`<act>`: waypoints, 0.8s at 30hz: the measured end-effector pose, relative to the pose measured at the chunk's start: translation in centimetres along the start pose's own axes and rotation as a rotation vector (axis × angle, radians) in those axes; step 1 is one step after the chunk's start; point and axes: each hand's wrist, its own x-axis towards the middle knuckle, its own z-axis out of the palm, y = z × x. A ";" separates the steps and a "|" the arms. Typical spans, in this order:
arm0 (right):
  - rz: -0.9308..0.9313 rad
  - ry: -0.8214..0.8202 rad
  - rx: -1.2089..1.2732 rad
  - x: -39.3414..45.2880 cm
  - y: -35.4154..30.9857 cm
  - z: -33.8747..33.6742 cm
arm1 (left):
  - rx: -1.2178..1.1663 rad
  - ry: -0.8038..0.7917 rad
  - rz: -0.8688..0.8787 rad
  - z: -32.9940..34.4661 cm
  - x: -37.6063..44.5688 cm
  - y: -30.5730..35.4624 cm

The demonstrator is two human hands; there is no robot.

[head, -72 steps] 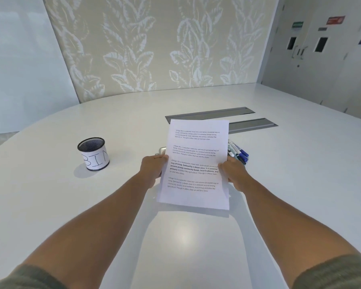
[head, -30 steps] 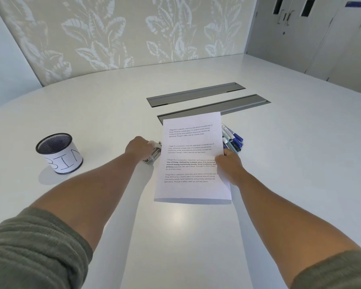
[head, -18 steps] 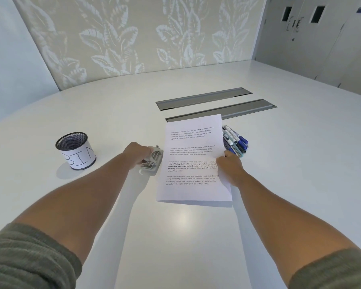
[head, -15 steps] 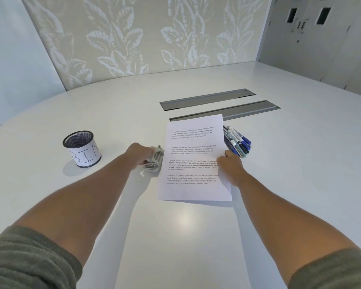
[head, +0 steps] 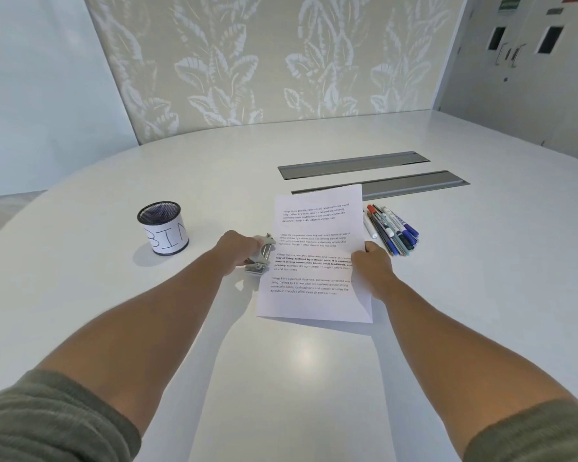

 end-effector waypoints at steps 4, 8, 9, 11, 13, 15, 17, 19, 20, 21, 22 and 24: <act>-0.023 -0.025 -0.042 -0.3 -0.4 0.4 | 0.014 0.022 0.022 -0.2 -0.8 0.0; -0.031 -0.060 -0.088 -0.5 -0.5 0.7 | 0.007 0.026 -0.001 -0.6 -1.7 0.1; -0.035 -0.072 -0.098 -0.6 -0.5 0.8 | 0.002 0.023 -0.018 -0.7 -1.9 0.0; -0.048 -0.093 -0.115 -0.7 -0.6 0.8 | 0.000 0.017 -0.050 -1.0 -2.0 -0.3; -0.060 -0.103 -0.132 -0.8 -0.7 0.9 | -0.023 -0.011 -0.057 -1.2 -2.1 -0.8; -0.065 -0.116 -0.159 -0.8 -0.7 1.1 | -0.034 -0.036 -0.063 -1.5 -2.2 -1.2; -0.061 -0.131 -0.185 -0.8 -0.7 1.3 | -0.041 -0.046 -0.075 -1.7 -2.3 -1.5; -0.053 -0.137 -0.206 -0.7 -0.5 1.4 | -0.053 -0.054 -0.082 -1.9 -2.5 -1.6; -0.051 -0.141 -0.213 -0.6 -0.3 1.4 | -0.065 -0.058 -0.084 -2.0 -2.5 -1.7; -0.052 -0.144 -0.217 -0.6 -0.2 1.3 | -0.072 -0.060 -0.085 -2.1 -2.7 -1.8; -0.053 -0.145 -0.219 -0.6 -0.2 1.3 | -0.079 -0.059 -0.086 -2.2 -2.7 -1.9; -0.053 -0.142 -0.222 -0.5 -0.1 1.2 | -0.088 -0.052 -0.087 -2.3 -2.6 -2.2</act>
